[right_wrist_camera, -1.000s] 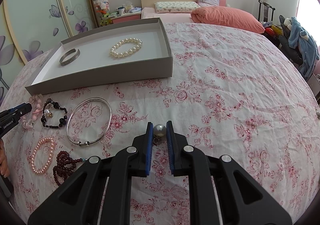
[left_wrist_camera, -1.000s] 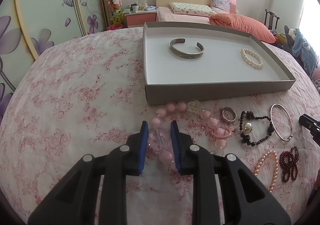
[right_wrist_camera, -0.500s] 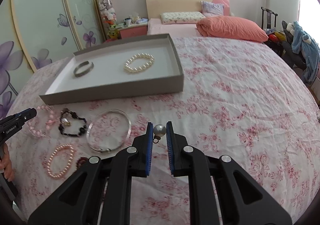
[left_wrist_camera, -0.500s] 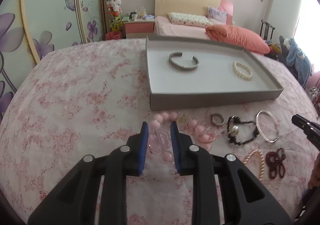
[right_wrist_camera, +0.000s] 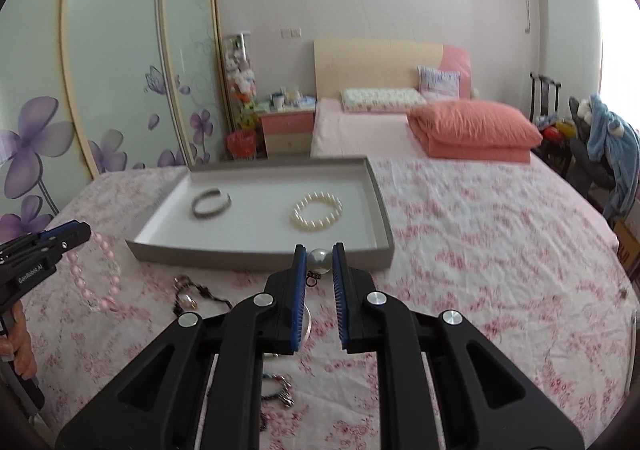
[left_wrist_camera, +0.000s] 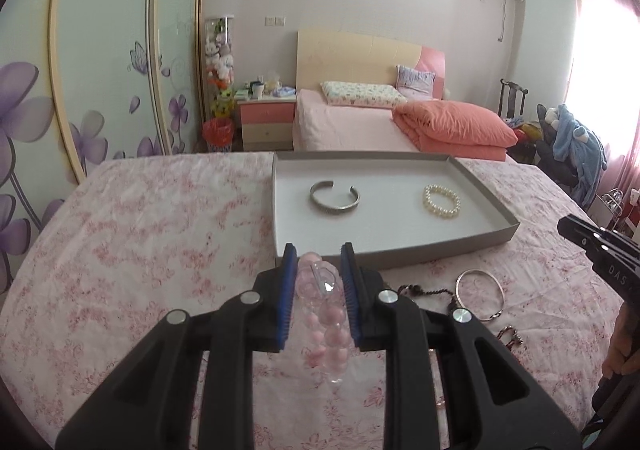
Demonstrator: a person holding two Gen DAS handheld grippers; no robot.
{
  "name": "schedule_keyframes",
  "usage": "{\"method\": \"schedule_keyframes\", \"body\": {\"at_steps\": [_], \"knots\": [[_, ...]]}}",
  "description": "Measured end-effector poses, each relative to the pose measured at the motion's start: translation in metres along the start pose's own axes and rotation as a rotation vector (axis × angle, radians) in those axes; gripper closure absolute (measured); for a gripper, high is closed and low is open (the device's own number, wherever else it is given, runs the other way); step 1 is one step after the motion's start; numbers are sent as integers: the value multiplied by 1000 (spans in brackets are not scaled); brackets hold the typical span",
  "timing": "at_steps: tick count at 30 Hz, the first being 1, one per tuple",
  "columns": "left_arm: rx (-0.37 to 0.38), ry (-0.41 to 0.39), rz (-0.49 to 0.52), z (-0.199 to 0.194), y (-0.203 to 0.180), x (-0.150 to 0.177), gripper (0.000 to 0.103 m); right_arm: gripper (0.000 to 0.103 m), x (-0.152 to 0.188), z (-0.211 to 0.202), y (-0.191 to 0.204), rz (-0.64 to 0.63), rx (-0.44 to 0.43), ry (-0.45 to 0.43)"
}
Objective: Organize jewelry
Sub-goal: 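Lift the pink bracelet with the left tool while the right tool carries the pearl piece to the tray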
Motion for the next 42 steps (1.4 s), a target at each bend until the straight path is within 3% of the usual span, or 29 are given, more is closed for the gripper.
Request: {"method": "schedule_keyframes", "body": {"at_steps": [8,9,10,17,23,28,31,40,41,42], "knots": [[-3,-48,11,-14,-7,-11,80,89,-12,-20,15,-39,-18,-118],[-4,-54,13,-15,-8,-13,82,89,-14,-21,17,-45,-20,-131],[-6,-64,17,-17,-9,-15,100,89,-15,-23,18,-49,-23,-143],[-8,-99,27,-22,-13,-29,101,89,-21,-24,28,-57,-40,-172],[-10,44,27,4,1,-8,95,89,-12,-18,25,-48,-34,-144],[28,218,-3,45,8,23,73,89,-10,-15,25,-45,-35,-127],[31,250,37,56,2,34,62,89,-10,-15,26,-52,-34,-126],[0,316,126,86,-8,47,61,89,-10,-11,22,-42,-28,-110],[1,315,133,88,-9,47,63,89,-10,-11,22,-41,-27,-110],[12,315,136,89,-11,46,72,89,-10,-11,22,-42,-27,-110]]}}
Point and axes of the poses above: each gripper's, at about its wrist camera, not at the fingertips, and z roughly the way its jaws point, y to its left, x to its underside, the point moved 1 cm from there along z, roughly the way its jaws point, and after that the axes turned 3 degrees about -y, right-handed, at the moved point
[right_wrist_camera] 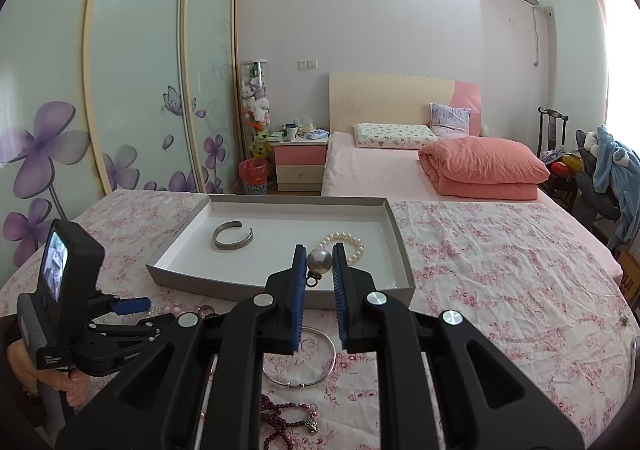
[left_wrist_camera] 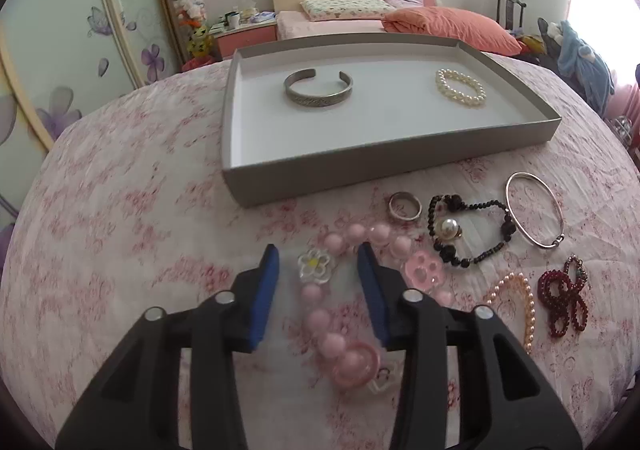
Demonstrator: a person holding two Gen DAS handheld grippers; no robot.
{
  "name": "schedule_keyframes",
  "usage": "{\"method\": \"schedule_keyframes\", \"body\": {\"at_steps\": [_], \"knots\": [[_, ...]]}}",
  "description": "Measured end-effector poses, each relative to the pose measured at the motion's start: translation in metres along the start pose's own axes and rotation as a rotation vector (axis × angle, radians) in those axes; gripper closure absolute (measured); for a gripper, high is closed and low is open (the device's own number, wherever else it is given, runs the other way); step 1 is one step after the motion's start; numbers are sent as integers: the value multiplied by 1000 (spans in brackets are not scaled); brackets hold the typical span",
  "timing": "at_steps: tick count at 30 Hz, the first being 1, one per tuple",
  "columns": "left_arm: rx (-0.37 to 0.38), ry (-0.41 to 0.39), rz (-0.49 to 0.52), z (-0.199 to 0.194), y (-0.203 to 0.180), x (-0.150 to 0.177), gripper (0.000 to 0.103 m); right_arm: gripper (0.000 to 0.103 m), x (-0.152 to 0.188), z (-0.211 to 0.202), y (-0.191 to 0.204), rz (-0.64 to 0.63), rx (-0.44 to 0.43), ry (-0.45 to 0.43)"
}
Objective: Organize jewelry
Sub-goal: 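Lift the pink bracelet with the left tool while the right tool carries the pearl piece to the tray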
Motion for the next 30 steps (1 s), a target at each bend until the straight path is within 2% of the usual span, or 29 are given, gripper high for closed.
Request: {"method": "schedule_keyframes", "body": {"at_steps": [1,3,7,14,19,24,30], "knots": [[7,2,-1,1,-1,-1,80,89,0,0,0,0,1,0],[0,2,0,1,-1,-2,84,89,0,-1,0,1,2,-1],[2,-40,-30,-13,7,-3,84,89,0,-2,-1,2,2,-6],[53,-214,-87,-75,20,-17,84,89,-4,-8,-1,13,-7,-31],[89,-303,-97,-108,14,-26,84,89,-8,-11,2,16,-8,-54],[104,-363,-112,-128,8,-36,84,89,-14,-12,3,19,-5,-75],[83,-432,-118,-143,-2,-48,84,89,-22,-13,6,14,-3,-111]]}}
Point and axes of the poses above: each gripper's, at about its wrist camera, not at the fingertips, and z roughly the way its jaws point, y to its left, x to its underside, the point moved 1 cm from there along z, roughly the way its jaws point, and after that the axes turned 3 degrees about -y, right-handed, at the moved point
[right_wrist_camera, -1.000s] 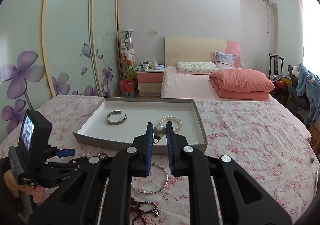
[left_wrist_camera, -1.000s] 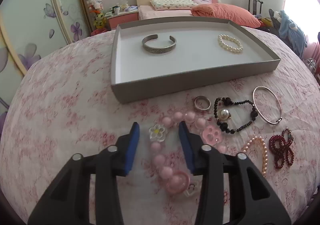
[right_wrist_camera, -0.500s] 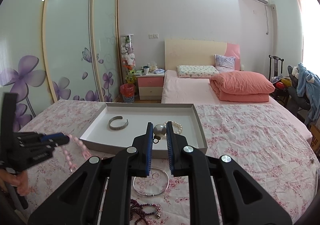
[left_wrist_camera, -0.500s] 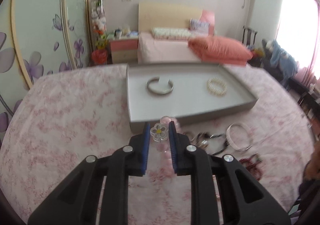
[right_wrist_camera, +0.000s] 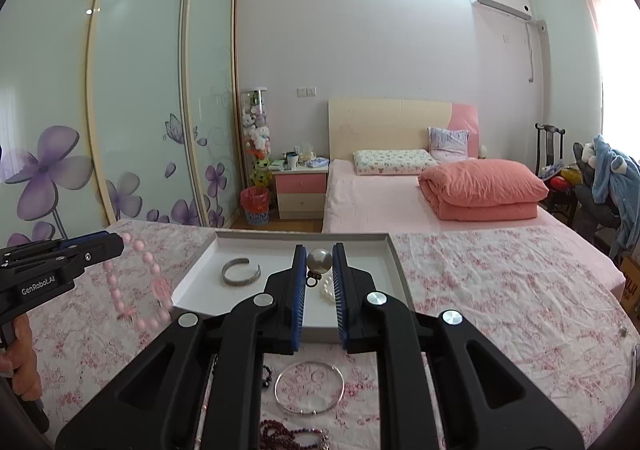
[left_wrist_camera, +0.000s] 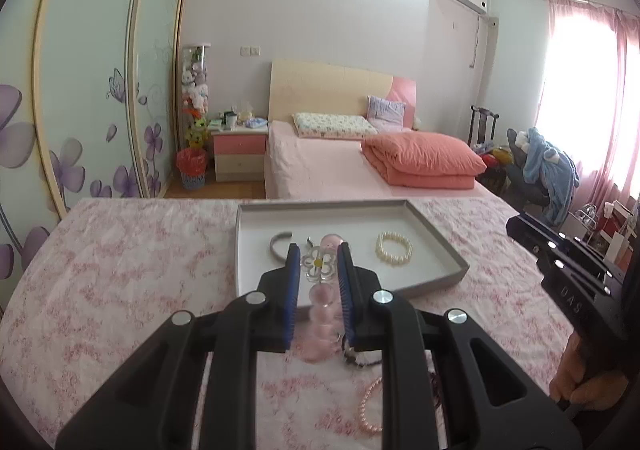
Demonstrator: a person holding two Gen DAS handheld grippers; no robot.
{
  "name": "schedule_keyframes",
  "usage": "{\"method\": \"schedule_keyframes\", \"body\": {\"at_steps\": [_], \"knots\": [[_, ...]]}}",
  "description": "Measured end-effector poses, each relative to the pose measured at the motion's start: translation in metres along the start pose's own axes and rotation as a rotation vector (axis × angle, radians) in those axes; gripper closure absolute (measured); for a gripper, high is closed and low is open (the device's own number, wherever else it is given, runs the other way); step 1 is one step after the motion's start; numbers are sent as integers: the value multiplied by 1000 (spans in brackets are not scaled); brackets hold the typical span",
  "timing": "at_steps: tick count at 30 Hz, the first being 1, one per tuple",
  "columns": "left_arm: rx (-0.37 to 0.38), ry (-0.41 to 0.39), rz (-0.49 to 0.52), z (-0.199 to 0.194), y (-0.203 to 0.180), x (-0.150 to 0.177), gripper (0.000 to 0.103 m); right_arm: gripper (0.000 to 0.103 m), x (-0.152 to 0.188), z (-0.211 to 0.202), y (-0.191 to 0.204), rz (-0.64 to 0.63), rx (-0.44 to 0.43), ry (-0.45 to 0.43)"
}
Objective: Organize jewelry
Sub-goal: 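Lift the pink bracelet with the left tool while the right tool carries the pearl piece to the tray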
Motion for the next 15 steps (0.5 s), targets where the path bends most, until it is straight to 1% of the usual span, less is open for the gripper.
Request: {"method": "schedule_keyframes", "body": {"at_steps": [7,15], "knots": [[-23,-30,10,5,-9,-14,84,89,-14,5,2,-4,-3,-44],[-71,-60,24,19,-16,-27,84,89,-21,20,2,-11,-1,-58]]}}
Point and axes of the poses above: each gripper's, at about its wrist camera, not at the fingertips, and z roughly the way its jaws point, y to its left, x to its underside, the point moved 1 cm from there along z, roughly the way its jaws point, and after that the axes turned 3 degrees about -y, right-handed, at the moved point
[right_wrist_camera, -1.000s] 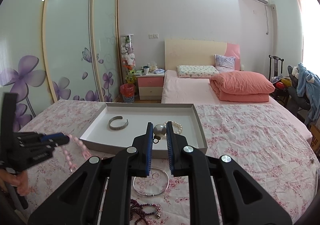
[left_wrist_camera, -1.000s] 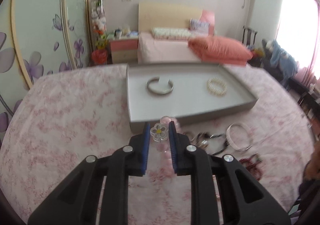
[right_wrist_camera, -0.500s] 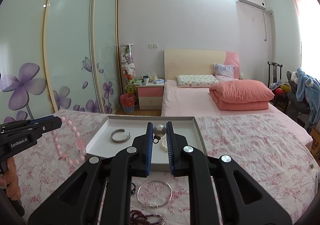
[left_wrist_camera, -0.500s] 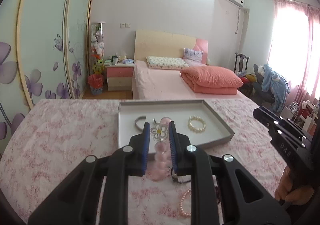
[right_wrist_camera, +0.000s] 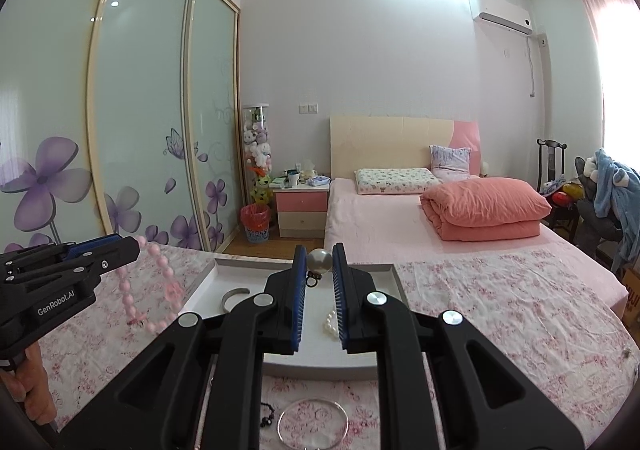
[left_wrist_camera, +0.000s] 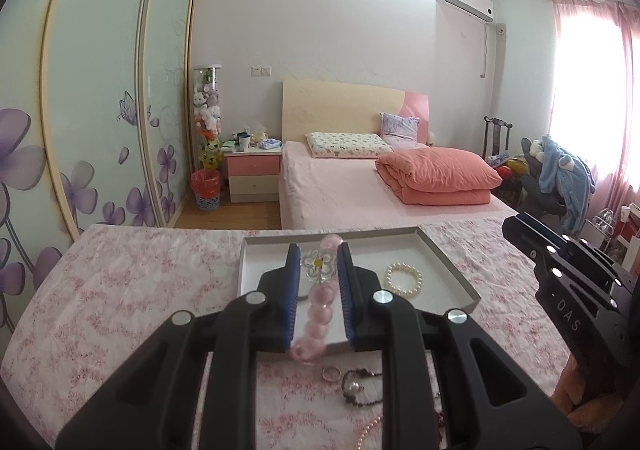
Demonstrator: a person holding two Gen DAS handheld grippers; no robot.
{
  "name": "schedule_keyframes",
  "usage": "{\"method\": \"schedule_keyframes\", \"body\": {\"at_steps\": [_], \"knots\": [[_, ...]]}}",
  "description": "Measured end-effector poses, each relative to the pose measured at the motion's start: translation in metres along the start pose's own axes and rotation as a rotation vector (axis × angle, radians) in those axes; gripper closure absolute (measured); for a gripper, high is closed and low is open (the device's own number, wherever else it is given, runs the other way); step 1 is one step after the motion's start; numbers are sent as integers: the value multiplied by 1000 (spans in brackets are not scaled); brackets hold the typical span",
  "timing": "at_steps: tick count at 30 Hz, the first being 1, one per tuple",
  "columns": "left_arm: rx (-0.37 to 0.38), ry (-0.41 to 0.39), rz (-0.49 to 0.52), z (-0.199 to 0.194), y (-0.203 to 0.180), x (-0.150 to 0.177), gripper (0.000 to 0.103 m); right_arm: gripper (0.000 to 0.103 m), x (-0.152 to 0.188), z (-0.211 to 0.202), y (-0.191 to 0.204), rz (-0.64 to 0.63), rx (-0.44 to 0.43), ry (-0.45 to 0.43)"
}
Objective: Organize jewelry
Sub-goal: 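Lift the pink bracelet with the left tool while the right tool carries the pearl piece to the tray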
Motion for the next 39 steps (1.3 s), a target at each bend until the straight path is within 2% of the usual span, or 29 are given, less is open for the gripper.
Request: {"method": "schedule_keyframes", "body": {"at_steps": [21,32,39], "knots": [[-25,18,-8,70,6,-13,84,89,-2,63,0,7,13,26],[-24,96,-19,126,12,4,84,89,23,126,-2,25,-7,167],[-42,142,-13,150,13,19,83,86,33,140,-6,37,1,208]]}}
Point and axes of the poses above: each gripper's, at about its wrist camera, not at the fingertips, and z roughly the way its jaws point, y to its left, x to its underside, the point moved 1 cm from there along z, roughly the way its jaws point, and after that the axes turned 3 degrees about -y, right-handed, at the moved point
